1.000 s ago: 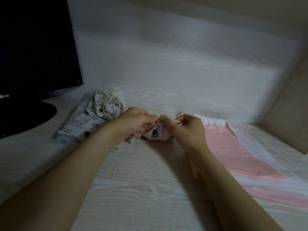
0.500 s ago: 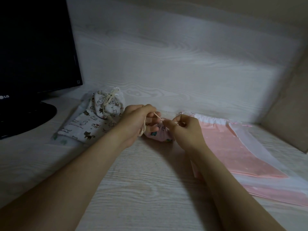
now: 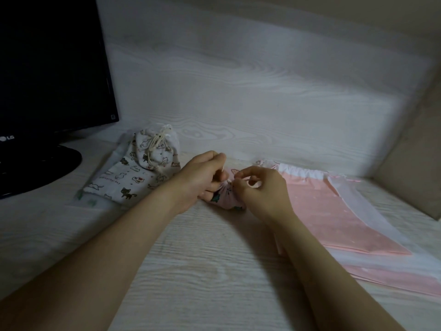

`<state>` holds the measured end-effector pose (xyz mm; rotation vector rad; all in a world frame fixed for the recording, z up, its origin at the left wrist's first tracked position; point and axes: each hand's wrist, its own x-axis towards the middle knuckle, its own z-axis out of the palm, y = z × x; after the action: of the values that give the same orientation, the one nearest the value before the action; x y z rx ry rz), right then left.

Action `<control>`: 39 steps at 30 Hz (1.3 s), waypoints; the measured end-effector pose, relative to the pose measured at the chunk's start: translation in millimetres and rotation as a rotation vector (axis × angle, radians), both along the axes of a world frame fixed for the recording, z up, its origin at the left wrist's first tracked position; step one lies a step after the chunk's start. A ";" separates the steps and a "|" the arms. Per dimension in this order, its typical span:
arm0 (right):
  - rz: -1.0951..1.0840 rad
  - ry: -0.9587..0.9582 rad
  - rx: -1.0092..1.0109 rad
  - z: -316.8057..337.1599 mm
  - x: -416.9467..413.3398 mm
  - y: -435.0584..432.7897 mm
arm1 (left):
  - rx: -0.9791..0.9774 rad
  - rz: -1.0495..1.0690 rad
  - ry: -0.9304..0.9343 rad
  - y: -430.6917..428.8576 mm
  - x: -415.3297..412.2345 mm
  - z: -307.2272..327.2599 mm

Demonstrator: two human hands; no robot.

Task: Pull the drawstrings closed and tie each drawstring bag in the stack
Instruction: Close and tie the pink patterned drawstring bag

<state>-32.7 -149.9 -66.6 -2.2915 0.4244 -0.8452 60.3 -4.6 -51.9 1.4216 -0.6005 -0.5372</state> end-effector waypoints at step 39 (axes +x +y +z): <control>-0.010 -0.006 -0.175 1.6 -2.1 -6.7 | 0.118 0.146 -0.587 2.7 6.5 -11.3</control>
<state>-34.8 -156.6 -65.0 -2.4479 0.3718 -0.9264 66.7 -1.8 -63.2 1.7304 -0.9296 -0.0267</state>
